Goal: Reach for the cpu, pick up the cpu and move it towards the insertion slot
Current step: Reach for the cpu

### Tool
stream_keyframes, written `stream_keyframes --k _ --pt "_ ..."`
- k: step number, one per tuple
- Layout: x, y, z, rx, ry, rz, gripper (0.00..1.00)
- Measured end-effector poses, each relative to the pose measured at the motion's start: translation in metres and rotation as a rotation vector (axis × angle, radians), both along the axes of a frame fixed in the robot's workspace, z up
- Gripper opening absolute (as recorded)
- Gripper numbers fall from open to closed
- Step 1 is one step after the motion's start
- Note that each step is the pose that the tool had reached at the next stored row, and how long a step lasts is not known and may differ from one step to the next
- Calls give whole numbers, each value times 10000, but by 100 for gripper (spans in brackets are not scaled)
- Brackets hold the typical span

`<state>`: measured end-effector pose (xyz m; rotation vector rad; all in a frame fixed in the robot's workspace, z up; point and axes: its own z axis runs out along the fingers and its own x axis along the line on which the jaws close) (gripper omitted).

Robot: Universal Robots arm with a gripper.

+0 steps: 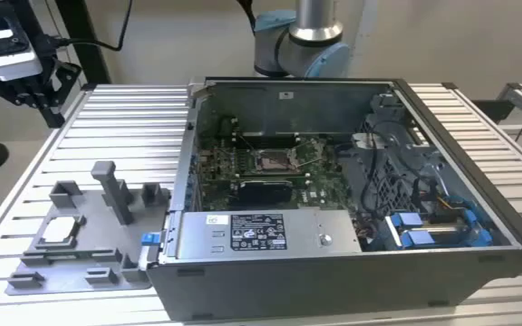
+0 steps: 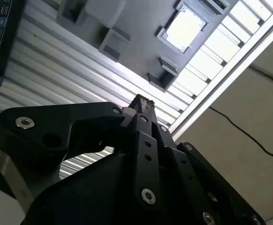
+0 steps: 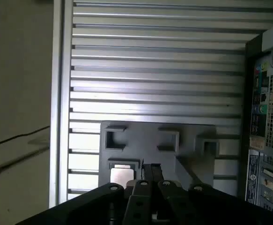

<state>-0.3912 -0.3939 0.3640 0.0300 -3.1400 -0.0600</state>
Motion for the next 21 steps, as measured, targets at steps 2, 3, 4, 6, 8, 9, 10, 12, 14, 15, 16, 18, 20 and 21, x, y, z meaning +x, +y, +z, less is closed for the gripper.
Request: stream_keyframes --k 2,3,4,6,8,9,10,12,14,15,16,18,20,21 --pt "0 0 0 0 0 0 0" --pt "0 0 0 0 0 0 0" --pt "0 0 0 0 0 0 0" --pt "0 0 0 0 0 0 0" --pt "0 0 0 0 0 0 0" --pt "0 0 0 0 1 0 0" --pt "0 0 0 0 0 0 0" --pt "0 0 0 0 0 0 0" --pt "-3 -4 0 0 1 0 0" --pt "-7 -14 0 0 1 0 0" --pt "-13 -31 0 1 0 -1 0" --pt "-40 -80 -1 1 -1 0 0" --pt "-96 -141 -2 0 0 0 0" --pt "-118 -156 -3 0 0 -2 0"
